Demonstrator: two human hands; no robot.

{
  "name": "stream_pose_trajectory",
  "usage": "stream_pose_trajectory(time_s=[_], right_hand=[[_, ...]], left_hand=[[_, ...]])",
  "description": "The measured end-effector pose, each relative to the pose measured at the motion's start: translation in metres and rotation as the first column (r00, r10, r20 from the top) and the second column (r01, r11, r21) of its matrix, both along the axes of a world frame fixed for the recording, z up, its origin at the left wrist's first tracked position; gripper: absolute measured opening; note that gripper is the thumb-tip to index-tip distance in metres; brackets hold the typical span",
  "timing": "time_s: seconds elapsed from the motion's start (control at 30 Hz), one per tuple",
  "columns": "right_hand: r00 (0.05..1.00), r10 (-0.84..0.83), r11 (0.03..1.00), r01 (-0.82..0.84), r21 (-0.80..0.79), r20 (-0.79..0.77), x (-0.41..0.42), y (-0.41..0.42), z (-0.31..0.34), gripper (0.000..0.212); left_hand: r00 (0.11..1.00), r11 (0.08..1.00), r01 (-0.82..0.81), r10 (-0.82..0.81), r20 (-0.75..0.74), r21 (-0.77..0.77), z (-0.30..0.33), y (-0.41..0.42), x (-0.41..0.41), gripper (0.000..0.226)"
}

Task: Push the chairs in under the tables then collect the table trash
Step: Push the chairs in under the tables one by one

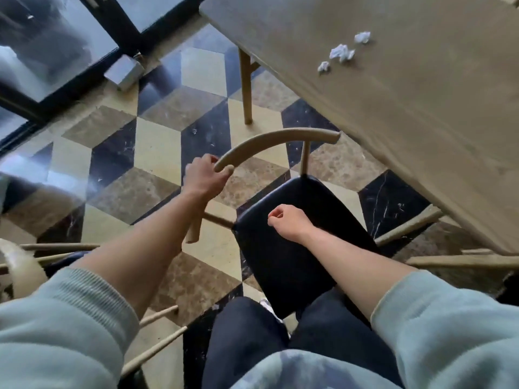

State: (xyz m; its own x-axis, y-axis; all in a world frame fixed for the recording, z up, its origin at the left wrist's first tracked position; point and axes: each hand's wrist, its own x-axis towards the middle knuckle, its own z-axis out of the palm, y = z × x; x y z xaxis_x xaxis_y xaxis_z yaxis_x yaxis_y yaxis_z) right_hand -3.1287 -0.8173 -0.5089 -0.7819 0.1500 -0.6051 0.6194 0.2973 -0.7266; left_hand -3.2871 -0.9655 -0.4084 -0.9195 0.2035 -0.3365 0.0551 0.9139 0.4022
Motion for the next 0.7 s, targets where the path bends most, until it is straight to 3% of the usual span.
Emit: stream_pose_trajectory(time_s=[0.1, 0.2, 0.3, 0.37, 0.5, 0.7], right_hand=[[1.000, -0.009, 0.997, 0.009, -0.081, -0.005, -0.048, -0.028, -0.009, 0.015], [0.994, -0.037, 0.981, 0.056, -0.186, 0.101, -0.098, -0.056, -0.024, 0.055], [0.970, -0.193, 0.932, 0.229, -0.280, 0.149, -0.141, -0.085, -0.042, 0.072], [0.954, -0.215, 0.922, 0.269, -0.277, 0.210, -0.161, -0.109, -0.046, 0.071], [0.917, -0.245, 0.942, 0.302, -0.148, 0.314, -0.198, -0.143, -0.051, 0.054], [0.931, -0.197, 0.960, 0.247, -0.132, 0.307, -0.239, -0.148, -0.052, 0.065]], left_hand=[[0.990, 0.989, 0.137, -0.138, -0.020, -0.046, -0.024, 0.026, -0.049, 0.070], [0.937, 0.953, 0.299, -0.301, 0.175, 0.039, -0.061, 0.066, -0.097, 0.075], [0.755, 0.828, 0.541, -0.555, 0.350, 0.145, -0.099, 0.113, -0.132, 0.051], [0.675, 0.753, 0.630, -0.652, 0.345, 0.189, -0.120, 0.133, -0.141, 0.038], [0.658, 0.720, 0.660, -0.691, 0.299, 0.213, -0.142, 0.131, -0.167, 0.033], [0.714, 0.787, 0.548, -0.616, 0.332, 0.283, -0.142, 0.112, -0.220, 0.025]])
